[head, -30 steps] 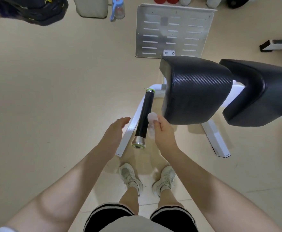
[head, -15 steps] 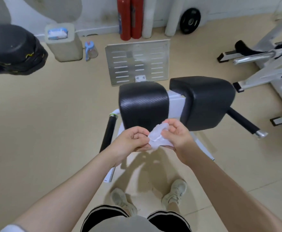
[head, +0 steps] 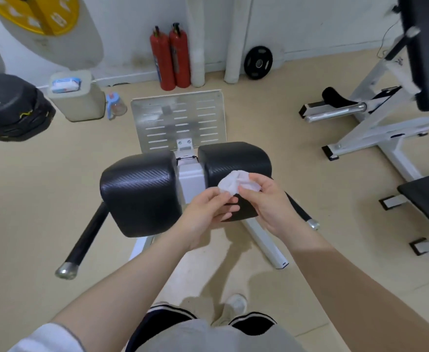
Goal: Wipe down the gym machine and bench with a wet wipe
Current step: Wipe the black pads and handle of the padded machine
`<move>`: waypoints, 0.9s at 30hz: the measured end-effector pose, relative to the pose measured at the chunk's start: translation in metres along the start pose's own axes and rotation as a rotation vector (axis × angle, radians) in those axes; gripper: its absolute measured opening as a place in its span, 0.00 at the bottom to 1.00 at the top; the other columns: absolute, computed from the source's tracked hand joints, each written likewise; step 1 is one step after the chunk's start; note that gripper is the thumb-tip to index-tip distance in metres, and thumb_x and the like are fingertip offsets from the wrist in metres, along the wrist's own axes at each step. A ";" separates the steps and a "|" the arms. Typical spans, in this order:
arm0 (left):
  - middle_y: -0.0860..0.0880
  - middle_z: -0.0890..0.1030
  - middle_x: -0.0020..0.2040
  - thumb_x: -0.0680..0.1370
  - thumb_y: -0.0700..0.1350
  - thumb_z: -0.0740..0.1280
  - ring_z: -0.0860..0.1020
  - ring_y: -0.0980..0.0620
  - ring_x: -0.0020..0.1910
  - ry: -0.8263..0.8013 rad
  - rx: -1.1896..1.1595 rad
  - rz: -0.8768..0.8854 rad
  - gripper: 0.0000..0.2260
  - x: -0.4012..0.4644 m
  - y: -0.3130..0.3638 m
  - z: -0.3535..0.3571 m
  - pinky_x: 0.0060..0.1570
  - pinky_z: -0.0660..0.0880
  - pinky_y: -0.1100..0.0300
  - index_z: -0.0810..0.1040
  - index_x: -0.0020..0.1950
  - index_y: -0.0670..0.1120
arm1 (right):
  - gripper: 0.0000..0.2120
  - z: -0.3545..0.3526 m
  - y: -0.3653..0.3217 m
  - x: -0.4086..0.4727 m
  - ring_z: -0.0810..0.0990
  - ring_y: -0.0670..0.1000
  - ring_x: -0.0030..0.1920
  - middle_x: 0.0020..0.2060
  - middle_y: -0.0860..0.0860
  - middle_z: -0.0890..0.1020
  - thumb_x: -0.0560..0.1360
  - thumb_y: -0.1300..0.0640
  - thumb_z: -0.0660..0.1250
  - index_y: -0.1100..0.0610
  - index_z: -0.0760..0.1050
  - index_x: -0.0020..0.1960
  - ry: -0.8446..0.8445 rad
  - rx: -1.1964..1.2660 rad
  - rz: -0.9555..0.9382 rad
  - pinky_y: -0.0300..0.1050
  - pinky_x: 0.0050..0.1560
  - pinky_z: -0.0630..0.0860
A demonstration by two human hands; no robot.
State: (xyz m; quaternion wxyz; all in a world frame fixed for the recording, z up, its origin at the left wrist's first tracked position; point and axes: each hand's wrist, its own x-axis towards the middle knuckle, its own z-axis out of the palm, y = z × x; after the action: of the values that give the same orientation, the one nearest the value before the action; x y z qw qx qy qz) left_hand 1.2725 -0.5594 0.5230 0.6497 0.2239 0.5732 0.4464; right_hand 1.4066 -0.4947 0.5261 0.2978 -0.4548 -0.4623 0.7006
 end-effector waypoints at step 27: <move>0.48 0.78 0.59 0.80 0.46 0.57 0.75 0.51 0.57 0.238 0.276 -0.109 0.15 0.190 0.065 -0.095 0.54 0.70 0.59 0.73 0.64 0.44 | 0.03 0.015 -0.014 0.231 0.80 0.48 0.38 0.32 0.55 0.84 0.71 0.59 0.65 0.53 0.76 0.42 0.219 -0.715 0.130 0.38 0.45 0.74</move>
State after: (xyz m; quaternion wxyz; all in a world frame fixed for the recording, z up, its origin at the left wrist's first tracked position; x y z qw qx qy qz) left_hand 1.1511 -0.3885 0.4484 0.5635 0.2249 0.7131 0.3511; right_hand 1.2981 -0.3009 0.4580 0.1228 -0.6304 -0.6132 0.4598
